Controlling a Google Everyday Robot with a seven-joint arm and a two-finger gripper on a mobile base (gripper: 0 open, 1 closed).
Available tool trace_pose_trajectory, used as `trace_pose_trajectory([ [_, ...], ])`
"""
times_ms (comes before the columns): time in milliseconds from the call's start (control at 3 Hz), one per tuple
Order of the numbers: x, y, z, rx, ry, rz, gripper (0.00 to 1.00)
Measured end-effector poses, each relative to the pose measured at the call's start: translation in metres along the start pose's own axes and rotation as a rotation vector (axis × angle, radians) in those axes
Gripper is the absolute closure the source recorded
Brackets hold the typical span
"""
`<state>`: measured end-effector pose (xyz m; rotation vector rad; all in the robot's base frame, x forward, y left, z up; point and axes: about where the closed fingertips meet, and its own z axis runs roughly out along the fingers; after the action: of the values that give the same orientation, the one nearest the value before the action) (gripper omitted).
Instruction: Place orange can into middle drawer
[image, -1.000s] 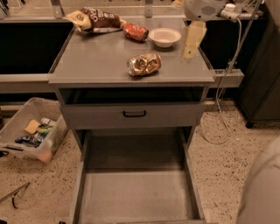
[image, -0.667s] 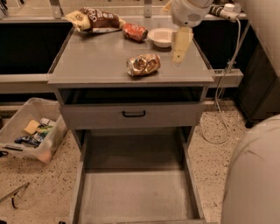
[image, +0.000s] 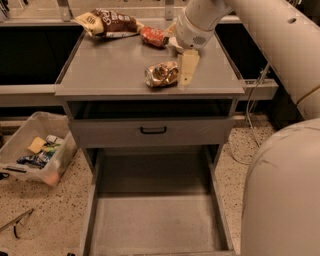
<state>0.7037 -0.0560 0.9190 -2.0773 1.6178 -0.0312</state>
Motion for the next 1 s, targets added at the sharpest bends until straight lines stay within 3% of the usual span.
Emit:
trace_pose_trajectory([
  [667,-0.006,-0.015,0.020,-0.019,-0.027,-0.038,0.00],
  [1000,-0.011,-0.025,0.045,-0.059,-0.062,-0.069,0.00],
])
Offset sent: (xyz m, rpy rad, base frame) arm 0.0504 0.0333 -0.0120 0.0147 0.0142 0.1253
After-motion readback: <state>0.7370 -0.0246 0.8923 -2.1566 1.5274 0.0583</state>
